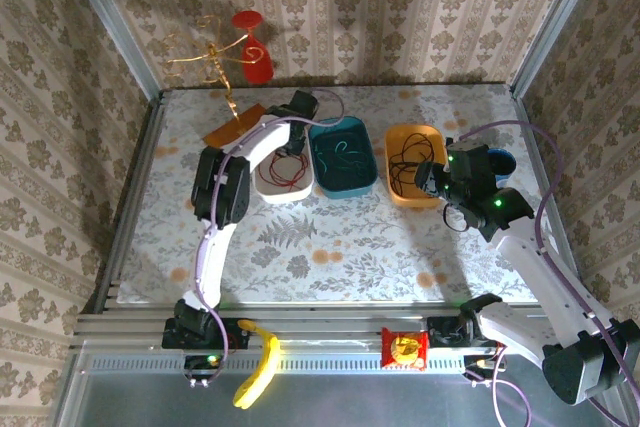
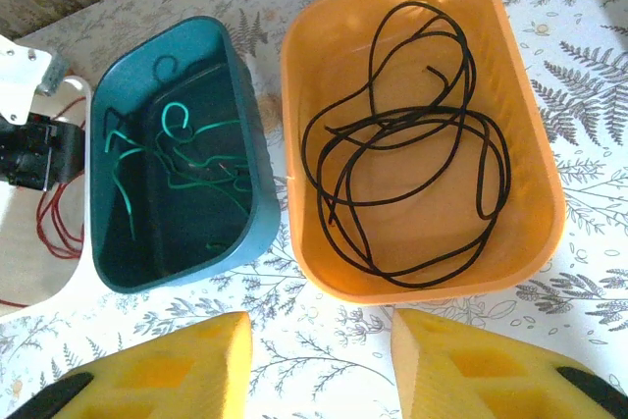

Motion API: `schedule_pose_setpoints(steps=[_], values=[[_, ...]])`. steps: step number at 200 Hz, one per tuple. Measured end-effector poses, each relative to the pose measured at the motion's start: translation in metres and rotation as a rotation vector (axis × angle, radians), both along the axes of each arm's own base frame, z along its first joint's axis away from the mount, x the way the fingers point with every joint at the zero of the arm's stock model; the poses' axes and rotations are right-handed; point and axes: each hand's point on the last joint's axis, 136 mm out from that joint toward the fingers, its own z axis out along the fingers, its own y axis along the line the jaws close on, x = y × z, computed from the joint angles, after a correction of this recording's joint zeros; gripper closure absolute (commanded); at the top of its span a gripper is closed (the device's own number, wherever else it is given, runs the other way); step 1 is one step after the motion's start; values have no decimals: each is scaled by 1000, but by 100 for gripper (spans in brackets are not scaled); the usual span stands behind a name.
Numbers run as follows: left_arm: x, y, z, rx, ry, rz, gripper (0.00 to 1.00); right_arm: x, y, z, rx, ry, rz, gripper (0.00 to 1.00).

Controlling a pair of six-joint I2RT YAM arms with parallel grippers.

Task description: Untangle the cables

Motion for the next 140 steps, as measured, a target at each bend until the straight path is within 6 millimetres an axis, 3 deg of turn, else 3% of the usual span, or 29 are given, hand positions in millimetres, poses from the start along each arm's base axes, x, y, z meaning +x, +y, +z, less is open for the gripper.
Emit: schedule_pose_setpoints(steps=[18, 35, 44, 77, 88, 100, 105, 115, 131, 132, 133, 134, 140], values=[[-6, -14, 10, -15, -10, -28, 18, 1, -3, 0, -4, -1, -10, 57], [-12, -23, 38, -56, -52, -46, 7, 1, -5, 0, -8, -1, -20, 56], [-17, -25, 59, -88, -89, -49, 0, 1, -7, 0, -11, -1, -27, 56], [-52, -18, 162, -247, -291, -48, 0, 1, -17, -1, -31, 3, -55, 54], [-68, -9, 194, -314, -375, -31, 0, 1, -20, -1, -43, 3, -59, 53], [-88, 8, 215, -362, -455, 0, 0, 1, -25, 0, -60, -4, -72, 45], [-98, 17, 219, -375, -483, 17, 0, 1, -28, 1, -73, -8, -79, 37], [-114, 38, 221, -388, -534, 59, 0, 1, -33, 3, -104, -19, -90, 31], [-139, 79, 205, -374, -584, 160, 0, 1, -44, 5, -172, -52, -111, 22], [-141, 84, 203, -368, -587, 174, 0, 1, -45, 5, -174, -54, -113, 20], [-142, 87, 202, -366, -589, 180, 0, 1, -45, 5, -176, -56, -115, 8], [-145, 91, 200, -362, -591, 192, 0, 1, -46, 5, -181, -61, -116, 4], [-153, 110, 191, -341, -601, 243, 0, 1, -49, 3, -208, -82, -119, 0]])
